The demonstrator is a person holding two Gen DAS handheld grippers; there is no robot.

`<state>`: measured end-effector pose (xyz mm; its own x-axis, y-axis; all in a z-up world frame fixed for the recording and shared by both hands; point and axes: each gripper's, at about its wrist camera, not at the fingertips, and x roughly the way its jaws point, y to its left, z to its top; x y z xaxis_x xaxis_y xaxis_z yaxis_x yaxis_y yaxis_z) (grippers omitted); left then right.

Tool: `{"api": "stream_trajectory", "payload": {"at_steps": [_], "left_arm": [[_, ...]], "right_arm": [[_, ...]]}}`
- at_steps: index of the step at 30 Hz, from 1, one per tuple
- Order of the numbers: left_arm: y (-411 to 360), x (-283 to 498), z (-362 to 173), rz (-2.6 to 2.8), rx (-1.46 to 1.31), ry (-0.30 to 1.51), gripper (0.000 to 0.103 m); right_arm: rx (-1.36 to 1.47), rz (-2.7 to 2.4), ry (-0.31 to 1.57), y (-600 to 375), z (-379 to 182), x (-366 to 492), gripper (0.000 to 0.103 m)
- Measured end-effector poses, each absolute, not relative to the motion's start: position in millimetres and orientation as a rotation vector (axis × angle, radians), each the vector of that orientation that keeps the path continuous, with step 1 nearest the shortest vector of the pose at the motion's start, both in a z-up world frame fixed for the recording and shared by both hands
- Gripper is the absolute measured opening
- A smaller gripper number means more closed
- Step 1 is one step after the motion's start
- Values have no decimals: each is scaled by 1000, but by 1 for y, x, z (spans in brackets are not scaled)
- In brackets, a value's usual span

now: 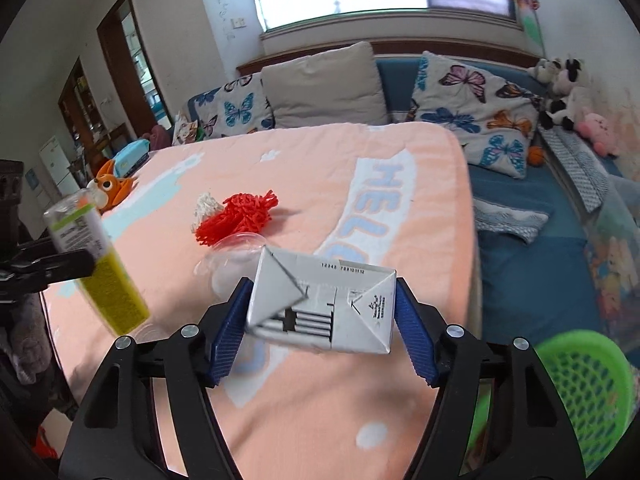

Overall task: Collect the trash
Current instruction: 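Drop the milk carton into the basket with the right tool while the left tool carries the container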

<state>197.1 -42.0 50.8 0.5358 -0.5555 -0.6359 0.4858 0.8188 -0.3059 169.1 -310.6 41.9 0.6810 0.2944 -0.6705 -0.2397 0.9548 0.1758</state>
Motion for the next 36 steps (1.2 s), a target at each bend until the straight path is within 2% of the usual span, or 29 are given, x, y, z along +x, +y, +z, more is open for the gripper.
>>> {"api": "stream_trajectory", "payload": {"at_steps": [15,36], "left_arm": [[-126,181,74,-779,-61,773,56],[-283,155,73,-970,15,785,56]], "right_arm": [[94,7,774,-398,59,78,69],[208,-237,827,-501,20,2,72]]}}
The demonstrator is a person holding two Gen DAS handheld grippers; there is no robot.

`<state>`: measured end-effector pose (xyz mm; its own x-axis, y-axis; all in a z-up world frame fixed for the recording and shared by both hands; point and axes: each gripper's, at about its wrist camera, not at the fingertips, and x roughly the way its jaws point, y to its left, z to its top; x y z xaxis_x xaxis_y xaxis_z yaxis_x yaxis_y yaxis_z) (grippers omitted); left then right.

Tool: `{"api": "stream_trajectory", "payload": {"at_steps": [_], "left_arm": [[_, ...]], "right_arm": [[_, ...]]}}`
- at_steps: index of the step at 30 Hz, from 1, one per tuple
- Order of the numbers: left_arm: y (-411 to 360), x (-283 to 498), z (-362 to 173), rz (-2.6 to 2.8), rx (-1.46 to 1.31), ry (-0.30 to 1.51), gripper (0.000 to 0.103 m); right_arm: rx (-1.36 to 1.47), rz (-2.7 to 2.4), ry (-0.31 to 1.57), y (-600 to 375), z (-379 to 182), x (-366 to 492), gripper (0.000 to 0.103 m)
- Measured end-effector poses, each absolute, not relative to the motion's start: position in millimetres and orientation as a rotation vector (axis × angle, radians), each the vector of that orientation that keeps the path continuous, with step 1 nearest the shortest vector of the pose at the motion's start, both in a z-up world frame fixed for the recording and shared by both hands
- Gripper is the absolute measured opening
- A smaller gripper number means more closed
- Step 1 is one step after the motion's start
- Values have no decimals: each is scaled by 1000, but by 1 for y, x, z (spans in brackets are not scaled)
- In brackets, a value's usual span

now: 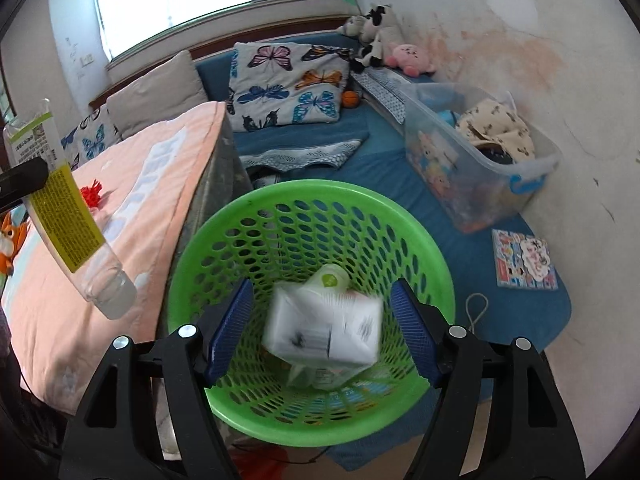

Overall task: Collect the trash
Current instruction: 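Drop the milk carton into the basket with the right tool while the left tool carries the container, then open the left tool to drop the clear container into the green basket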

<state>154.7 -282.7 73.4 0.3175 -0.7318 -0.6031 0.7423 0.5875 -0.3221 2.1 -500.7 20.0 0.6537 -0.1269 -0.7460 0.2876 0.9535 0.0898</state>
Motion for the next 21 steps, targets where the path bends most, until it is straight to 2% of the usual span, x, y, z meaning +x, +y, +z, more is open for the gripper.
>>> {"api": "stream_trajectory", "payload": {"at_steps": [21], "left_arm": [[-352,155,28,-980,43,882,57]], "right_arm": [[244,-222,795,-507,26,-16,73]]}}
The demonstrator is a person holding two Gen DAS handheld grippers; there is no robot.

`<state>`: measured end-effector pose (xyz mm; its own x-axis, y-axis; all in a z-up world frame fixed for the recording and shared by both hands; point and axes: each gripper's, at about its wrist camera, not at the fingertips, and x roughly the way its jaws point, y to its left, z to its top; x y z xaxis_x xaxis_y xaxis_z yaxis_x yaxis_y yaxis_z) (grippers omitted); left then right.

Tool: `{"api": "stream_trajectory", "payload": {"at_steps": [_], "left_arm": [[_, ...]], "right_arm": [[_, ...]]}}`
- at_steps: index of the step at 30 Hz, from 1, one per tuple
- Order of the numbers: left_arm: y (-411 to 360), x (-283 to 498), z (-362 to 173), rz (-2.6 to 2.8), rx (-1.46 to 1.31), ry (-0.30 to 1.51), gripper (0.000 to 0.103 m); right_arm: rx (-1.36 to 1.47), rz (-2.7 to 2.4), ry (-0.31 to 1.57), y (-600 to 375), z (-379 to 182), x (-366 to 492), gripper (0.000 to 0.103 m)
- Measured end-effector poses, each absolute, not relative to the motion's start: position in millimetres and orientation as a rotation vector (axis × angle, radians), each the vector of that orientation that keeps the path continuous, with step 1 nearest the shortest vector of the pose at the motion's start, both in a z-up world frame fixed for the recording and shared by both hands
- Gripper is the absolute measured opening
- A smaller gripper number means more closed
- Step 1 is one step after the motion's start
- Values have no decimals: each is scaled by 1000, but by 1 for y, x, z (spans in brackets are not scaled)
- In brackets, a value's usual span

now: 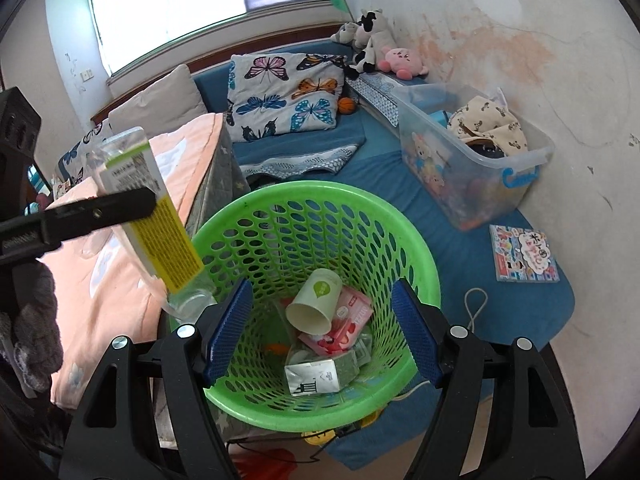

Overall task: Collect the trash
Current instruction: 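Open the left tool to drop the clear container into the green basket, then move both tools back over the bed toward the round clear tub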

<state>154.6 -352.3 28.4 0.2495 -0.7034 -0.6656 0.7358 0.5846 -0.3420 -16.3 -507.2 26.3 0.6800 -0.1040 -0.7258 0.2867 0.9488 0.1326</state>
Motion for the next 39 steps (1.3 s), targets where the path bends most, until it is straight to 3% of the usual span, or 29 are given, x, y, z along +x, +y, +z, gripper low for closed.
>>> {"api": "stream_trajectory", "payload": {"at_steps": [7,13,18,39], "left_arm": [[-357,155,14,-979,57,931,57],[-353,153,14,-1002,50,941,67],[-339,151,22,-999,45,918,67],[-171,202,50,-656,14,842,67]], "right_arm": [[251,-224,788,-508,27,-18,73],[249,-223,786,-505,28,-18,73],[239,-211,775,-497,35,-16,73],[123,34,773,-383,49,55,76]]}}
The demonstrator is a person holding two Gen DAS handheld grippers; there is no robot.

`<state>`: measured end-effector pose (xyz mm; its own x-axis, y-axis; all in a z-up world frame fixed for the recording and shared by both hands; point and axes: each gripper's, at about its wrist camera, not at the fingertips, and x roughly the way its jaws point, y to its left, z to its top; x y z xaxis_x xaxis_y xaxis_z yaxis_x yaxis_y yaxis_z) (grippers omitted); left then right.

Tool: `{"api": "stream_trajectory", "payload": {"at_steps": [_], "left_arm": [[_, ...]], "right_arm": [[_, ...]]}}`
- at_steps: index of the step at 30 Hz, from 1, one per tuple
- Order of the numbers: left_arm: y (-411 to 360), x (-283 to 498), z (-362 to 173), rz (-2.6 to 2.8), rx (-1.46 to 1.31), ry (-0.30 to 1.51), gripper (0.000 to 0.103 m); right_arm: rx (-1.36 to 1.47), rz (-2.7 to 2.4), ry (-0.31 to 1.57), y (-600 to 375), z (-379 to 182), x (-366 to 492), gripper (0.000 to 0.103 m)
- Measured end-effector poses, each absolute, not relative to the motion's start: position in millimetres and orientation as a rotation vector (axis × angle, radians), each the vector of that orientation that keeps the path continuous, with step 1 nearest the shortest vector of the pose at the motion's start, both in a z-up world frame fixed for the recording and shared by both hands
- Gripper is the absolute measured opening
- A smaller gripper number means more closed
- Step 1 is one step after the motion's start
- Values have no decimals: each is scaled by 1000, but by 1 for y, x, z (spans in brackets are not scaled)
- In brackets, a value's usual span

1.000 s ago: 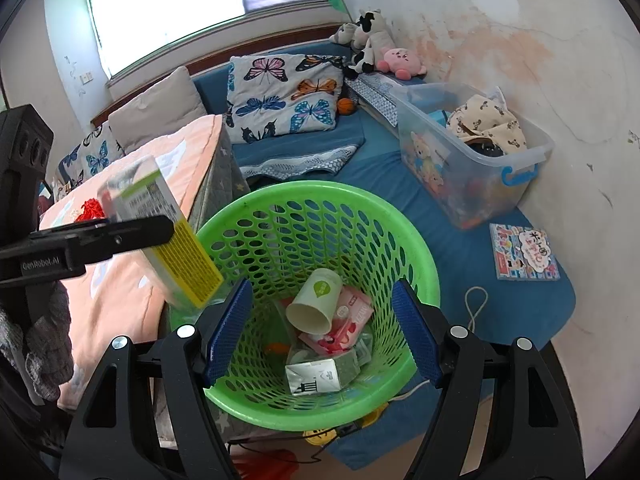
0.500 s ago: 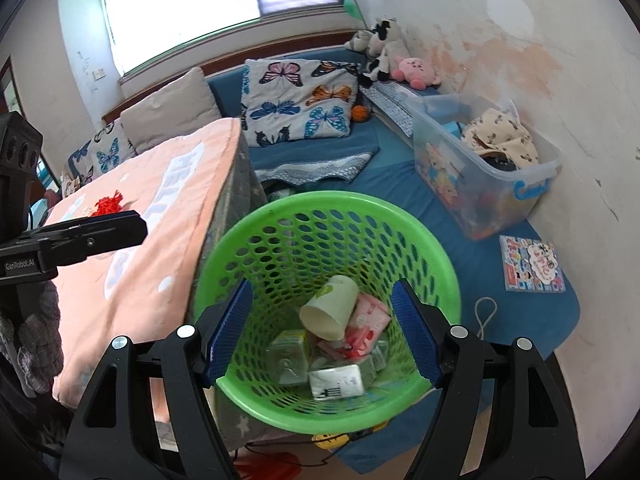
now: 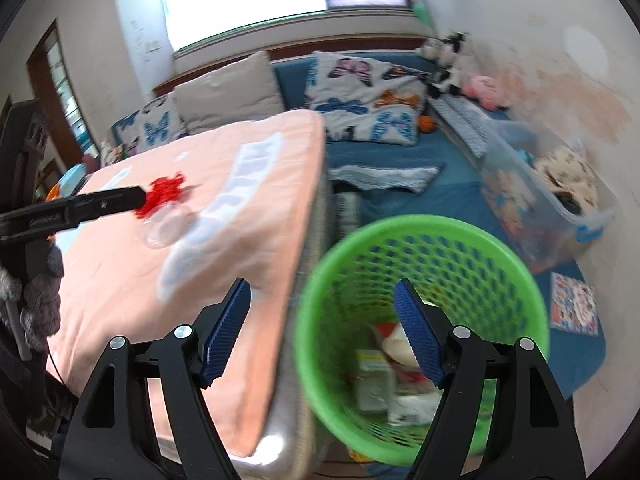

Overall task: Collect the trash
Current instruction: 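Move both tools back over the bed toward the round clear tub, then grasp the round clear lidded tub with the right tool while the left tool grasps the clear lid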

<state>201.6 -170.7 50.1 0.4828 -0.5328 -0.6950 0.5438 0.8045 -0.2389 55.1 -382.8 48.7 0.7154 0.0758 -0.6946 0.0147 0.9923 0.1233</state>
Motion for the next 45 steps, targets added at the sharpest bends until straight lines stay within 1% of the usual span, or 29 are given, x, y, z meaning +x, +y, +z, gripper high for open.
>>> {"api": "stream_trajectory", "payload": {"at_steps": [10,17,24,32,43,45], "left_arm": [[-71,239,59,-456,-58,816,67],[-25,246,45,-381,-98,834,67],[2,248,25,-333,-128,868,67],[25,249,6,-298,-151,898,67],[39,253,-11,-282,-167,930,67],[38,253,-15,-286,-164,938,67]], "right_arm": [[30,199,794,-303,46,107,76],[-29,301,823,-254,35,145,76],[-72,381,841,-216,23,179,76],[-111,422,869,-183,2,210,80],[-197,386,910,-163,-24,244,80],[-203,376,915,-162,-28,247,77]]}}
